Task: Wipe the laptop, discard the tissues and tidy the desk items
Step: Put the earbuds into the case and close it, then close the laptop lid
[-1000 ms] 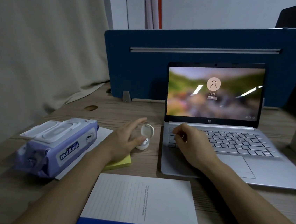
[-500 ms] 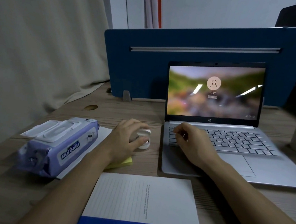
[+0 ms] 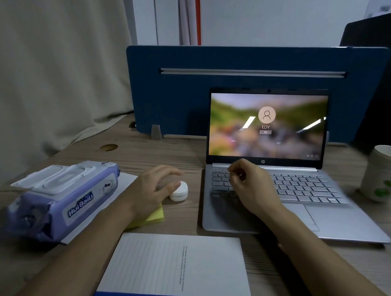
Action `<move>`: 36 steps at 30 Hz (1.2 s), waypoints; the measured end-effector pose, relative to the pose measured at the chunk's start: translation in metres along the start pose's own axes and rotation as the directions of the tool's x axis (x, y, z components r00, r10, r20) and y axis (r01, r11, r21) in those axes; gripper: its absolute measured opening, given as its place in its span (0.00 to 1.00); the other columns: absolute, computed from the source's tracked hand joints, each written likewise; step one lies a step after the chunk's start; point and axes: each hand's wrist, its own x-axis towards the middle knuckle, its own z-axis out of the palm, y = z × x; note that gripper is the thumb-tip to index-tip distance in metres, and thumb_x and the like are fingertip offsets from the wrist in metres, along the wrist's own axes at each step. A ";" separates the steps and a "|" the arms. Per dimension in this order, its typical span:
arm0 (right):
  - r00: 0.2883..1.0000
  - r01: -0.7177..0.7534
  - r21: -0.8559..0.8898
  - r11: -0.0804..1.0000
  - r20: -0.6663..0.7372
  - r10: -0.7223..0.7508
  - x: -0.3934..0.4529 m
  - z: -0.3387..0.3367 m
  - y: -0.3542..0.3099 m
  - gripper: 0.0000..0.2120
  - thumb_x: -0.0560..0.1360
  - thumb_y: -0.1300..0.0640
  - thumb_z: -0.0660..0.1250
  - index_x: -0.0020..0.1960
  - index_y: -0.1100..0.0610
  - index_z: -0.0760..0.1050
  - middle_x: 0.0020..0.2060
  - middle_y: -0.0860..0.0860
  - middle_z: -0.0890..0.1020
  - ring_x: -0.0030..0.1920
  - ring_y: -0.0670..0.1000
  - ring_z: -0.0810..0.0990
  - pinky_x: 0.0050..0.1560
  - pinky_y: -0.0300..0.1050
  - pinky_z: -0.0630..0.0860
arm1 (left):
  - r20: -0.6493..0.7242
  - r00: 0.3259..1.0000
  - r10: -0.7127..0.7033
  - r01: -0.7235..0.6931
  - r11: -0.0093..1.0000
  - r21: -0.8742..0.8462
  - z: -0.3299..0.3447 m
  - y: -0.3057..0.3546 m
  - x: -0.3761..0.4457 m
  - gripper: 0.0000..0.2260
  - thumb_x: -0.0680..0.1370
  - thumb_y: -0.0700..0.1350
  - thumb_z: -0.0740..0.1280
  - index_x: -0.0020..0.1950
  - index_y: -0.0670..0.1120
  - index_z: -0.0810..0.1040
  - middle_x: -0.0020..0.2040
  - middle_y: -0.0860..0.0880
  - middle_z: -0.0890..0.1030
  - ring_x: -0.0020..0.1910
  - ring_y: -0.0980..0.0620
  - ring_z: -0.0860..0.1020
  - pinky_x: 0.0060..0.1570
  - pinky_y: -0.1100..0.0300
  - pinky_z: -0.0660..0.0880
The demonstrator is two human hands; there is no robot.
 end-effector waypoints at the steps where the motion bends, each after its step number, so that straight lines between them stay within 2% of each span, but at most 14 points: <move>1: 1.000 -0.013 0.002 1.000 -0.006 0.013 0.001 0.000 0.002 0.07 0.75 0.59 0.66 0.51 0.55 0.79 0.41 0.48 0.82 0.41 0.50 0.79 0.44 0.44 0.74 | 0.007 1.000 -0.006 0.006 1.000 0.005 0.000 -0.001 0.001 0.17 0.77 0.63 0.58 0.63 0.61 0.74 0.61 0.61 0.76 0.61 0.61 0.73 0.61 0.52 0.73; 5: 0.997 -0.071 0.009 0.997 0.002 0.071 0.004 0.000 0.008 0.07 0.74 0.58 0.65 0.51 0.54 0.79 0.41 0.48 0.82 0.42 0.50 0.79 0.44 0.45 0.75 | 0.066 0.997 -0.030 0.027 0.999 0.043 0.003 0.000 0.004 0.20 0.74 0.68 0.58 0.65 0.67 0.69 0.62 0.61 0.74 0.61 0.59 0.74 0.57 0.51 0.76; 8: 0.995 -0.100 0.019 0.995 -0.014 0.100 0.008 0.000 0.012 0.07 0.73 0.59 0.65 0.50 0.54 0.79 0.40 0.48 0.82 0.42 0.50 0.79 0.43 0.43 0.72 | 0.138 0.990 -0.038 0.028 0.997 0.074 0.004 0.002 0.003 0.25 0.71 0.70 0.62 0.67 0.72 0.63 0.62 0.63 0.73 0.60 0.59 0.75 0.55 0.50 0.78; 10: 0.991 -0.129 0.034 0.991 -0.021 0.130 0.014 -0.001 0.015 0.07 0.73 0.58 0.65 0.50 0.54 0.79 0.41 0.49 0.83 0.43 0.51 0.80 0.43 0.42 0.71 | 0.159 0.987 -0.005 -0.016 0.992 0.127 0.006 0.003 0.005 0.26 0.72 0.65 0.65 0.69 0.72 0.61 0.66 0.64 0.72 0.59 0.61 0.75 0.54 0.55 0.77; 12: 0.987 -0.159 0.054 0.986 -0.023 0.160 0.021 -0.003 0.019 0.07 0.74 0.58 0.65 0.50 0.55 0.79 0.43 0.49 0.83 0.45 0.51 0.80 0.44 0.42 0.72 | 0.161 0.987 0.022 -0.048 0.986 0.160 0.008 0.005 0.007 0.25 0.76 0.58 0.66 0.69 0.71 0.60 0.66 0.64 0.72 0.55 0.62 0.75 0.48 0.65 0.73; 15: 0.990 -0.135 0.027 0.990 -0.033 0.136 0.029 -0.007 0.024 0.09 0.73 0.59 0.66 0.52 0.57 0.80 0.49 0.52 0.83 0.50 0.52 0.81 0.51 0.44 0.74 | 0.153 0.988 0.028 -0.060 0.975 0.213 0.015 0.009 0.012 0.23 0.79 0.55 0.65 0.72 0.66 0.62 0.66 0.63 0.71 0.51 0.63 0.73 0.41 0.70 0.67; 17: 0.996 -0.090 -0.047 0.995 -0.028 0.089 0.036 -0.011 0.029 0.11 0.72 0.59 0.66 0.54 0.57 0.79 0.53 0.54 0.81 0.53 0.55 0.80 0.56 0.50 0.75 | 0.143 0.990 0.017 -0.046 0.979 0.198 0.019 0.013 0.018 0.23 0.79 0.55 0.64 0.73 0.64 0.62 0.69 0.62 0.69 0.56 0.62 0.72 0.46 0.69 0.67; 19: 0.996 -0.086 -0.133 0.987 -0.022 0.084 0.048 -0.019 0.032 0.13 0.73 0.58 0.66 0.57 0.56 0.78 0.57 0.54 0.79 0.56 0.58 0.78 0.58 0.55 0.74 | 0.146 0.989 0.001 -0.027 0.984 0.179 0.023 0.018 0.026 0.24 0.80 0.53 0.65 0.74 0.63 0.61 0.72 0.60 0.67 0.61 0.60 0.72 0.52 0.64 0.69; 23: 0.998 -0.050 -0.309 0.950 -0.056 0.034 0.077 -0.036 0.044 0.19 0.74 0.57 0.65 0.65 0.54 0.72 0.66 0.54 0.73 0.63 0.60 0.71 0.62 0.54 0.70 | 0.131 0.990 -0.050 0.034 0.992 0.126 0.029 0.017 0.036 0.29 0.78 0.53 0.67 0.76 0.62 0.58 0.74 0.58 0.64 0.67 0.58 0.68 0.59 0.60 0.68; 26: 0.999 0.009 -0.444 0.896 -0.037 -0.029 0.096 -0.046 0.051 0.24 0.74 0.55 0.65 0.70 0.52 0.68 0.72 0.52 0.68 0.69 0.59 0.65 0.63 0.54 0.68 | 0.110 0.992 -0.057 0.056 0.998 0.010 0.027 0.009 0.030 0.29 0.77 0.58 0.68 0.74 0.67 0.57 0.72 0.64 0.62 0.66 0.61 0.68 0.60 0.61 0.68; 30: 0.995 0.062 -0.546 0.836 -0.031 -0.094 0.125 -0.057 0.051 0.31 0.73 0.54 0.65 0.74 0.50 0.62 0.77 0.53 0.58 0.75 0.59 0.57 0.67 0.57 0.65 | 0.130 0.988 -0.078 0.092 0.991 -0.102 0.023 0.008 0.027 0.29 0.76 0.59 0.68 0.72 0.69 0.58 0.69 0.67 0.63 0.67 0.61 0.69 0.66 0.55 0.70; 32: 0.995 0.054 -0.561 0.826 -0.043 -0.094 0.142 -0.062 0.049 0.33 0.73 0.52 0.65 0.76 0.50 0.58 0.78 0.52 0.55 0.77 0.58 0.53 0.70 0.57 0.61 | 0.144 0.986 -0.084 0.097 0.991 -0.088 0.023 0.011 0.028 0.30 0.76 0.60 0.68 0.74 0.68 0.57 0.69 0.66 0.63 0.67 0.61 0.69 0.65 0.57 0.69; 36: 0.998 0.030 -0.633 0.774 -0.018 -0.053 0.172 -0.069 0.046 0.34 0.76 0.45 0.61 0.78 0.49 0.52 0.79 0.51 0.52 0.79 0.60 0.46 0.74 0.61 0.51 | 0.156 0.985 -0.073 0.084 0.994 -0.066 0.023 0.018 0.029 0.31 0.77 0.59 0.67 0.75 0.66 0.55 0.69 0.66 0.61 0.66 0.66 0.65 0.57 0.68 0.64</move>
